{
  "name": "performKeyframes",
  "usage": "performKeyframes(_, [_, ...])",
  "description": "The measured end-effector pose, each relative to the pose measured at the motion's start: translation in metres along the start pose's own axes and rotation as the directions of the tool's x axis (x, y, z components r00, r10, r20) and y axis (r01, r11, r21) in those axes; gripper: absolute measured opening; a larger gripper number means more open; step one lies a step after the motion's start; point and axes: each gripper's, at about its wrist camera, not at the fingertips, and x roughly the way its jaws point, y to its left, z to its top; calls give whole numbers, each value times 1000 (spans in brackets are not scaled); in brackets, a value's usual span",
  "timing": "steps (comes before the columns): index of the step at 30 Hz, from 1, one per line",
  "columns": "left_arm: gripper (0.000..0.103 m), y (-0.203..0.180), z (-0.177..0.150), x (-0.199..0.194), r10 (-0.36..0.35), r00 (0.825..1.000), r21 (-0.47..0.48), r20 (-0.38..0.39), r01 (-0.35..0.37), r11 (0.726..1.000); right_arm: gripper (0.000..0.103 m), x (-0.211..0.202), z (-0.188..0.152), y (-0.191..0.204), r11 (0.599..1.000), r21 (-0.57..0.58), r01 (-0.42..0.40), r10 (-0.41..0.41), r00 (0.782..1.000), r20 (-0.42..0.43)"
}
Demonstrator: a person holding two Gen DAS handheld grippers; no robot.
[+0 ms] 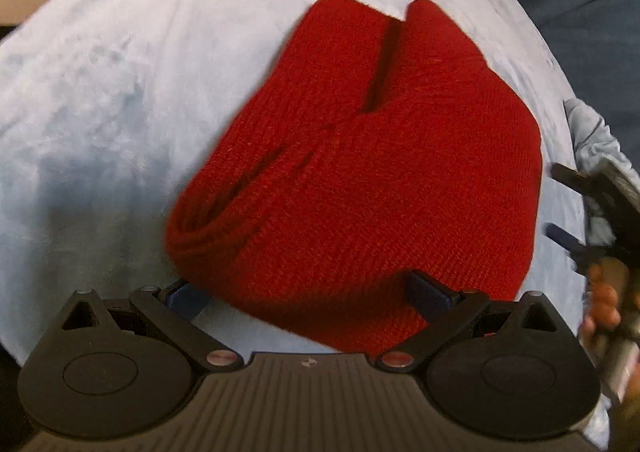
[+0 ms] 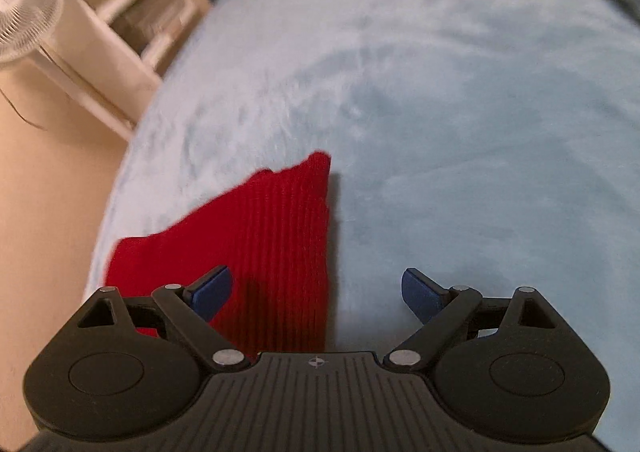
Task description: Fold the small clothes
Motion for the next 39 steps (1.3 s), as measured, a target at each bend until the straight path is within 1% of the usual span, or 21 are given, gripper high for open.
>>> performKeyframes(3, [103,15,7,9,-37,999,-61,-13,36,997,96,35,12,-1,999,31,-9,10,999,-32])
performKeyframes(8, [103,30,10,3,-59,996,-121,60,66,991,98,64,27,-1,997,52,-57,62,993,-104])
performKeyframes(11, [103,38,14,5,-85,994,-154,65,94,984,98,75,36,1,996,39,-80,85,986,-145])
performKeyframes(12, [102,35,15,3,-85,995,-149,61,93,984,88,78,39,3,996,35,-87,92,981,-169])
performKeyframes(13, [95,33,16,2,-74,995,-138,64,82,987,76,79,42,5,993,33,-114,118,975,-189])
performKeyframes(14, [86,34,17,-1,-60,996,-133,72,70,989,53,81,45,5,988,40,-148,153,968,-198])
performKeyframes(15, [81,35,18,-3,-50,995,-132,82,61,989,45,81,47,8,988,39,-147,152,966,-210])
performKeyframes(17, [66,43,20,-11,-63,995,-147,77,74,986,37,77,45,18,992,-22,-123,116,970,-212])
performKeyframes(21, [50,42,32,-25,-76,994,-69,80,82,994,30,60,33,8,991,-39,-130,121,979,-164])
performKeyframes(24, [45,27,60,-31,-65,992,89,106,56,994,28,33,9,-11,995,6,-102,102,991,-91])
performKeyframes(26, [45,6,98,-23,-54,993,212,101,32,977,28,10,-21,-35,988,129,-80,85,996,-32])
performKeyframes(27, [45,-10,121,-14,-53,995,280,88,26,960,28,-1,-38,-47,975,210,-77,81,997,-8])
performKeyframes(28, [45,-31,144,-2,-47,997,368,68,19,930,27,-14,-59,-58,950,300,-84,82,996,19])
performKeyframes(30, [45,-81,178,25,-29,999,505,36,7,863,27,-43,-119,-73,850,513,-120,87,992,89])
performKeyframes(32, [47,-127,191,48,13,1000,631,8,-15,776,27,-62,-181,-69,711,677,-190,90,980,180])
performKeyframes(33, [49,-146,194,57,29,1000,671,3,-23,741,31,-67,-211,-60,654,726,-213,77,973,216])
performKeyframes(34, [53,-155,193,62,48,999,691,10,-42,722,36,-68,-229,-51,623,750,-221,67,971,230])
performKeyframes(35, [60,-159,190,63,77,997,699,28,-74,712,51,-68,-235,-48,608,763,-220,54,970,237])
performKeyframes(36, [65,-160,193,63,100,994,695,54,-109,710,61,-67,-234,-49,603,772,-202,32,973,230])
performKeyframes(38, [77,-143,193,52,97,989,676,108,-145,722,63,-69,-216,-59,621,767,-161,11,980,197])
performKeyframes(39, [81,-130,195,43,98,984,651,148,-171,739,66,-72,-209,-64,638,757,-143,0,983,186])
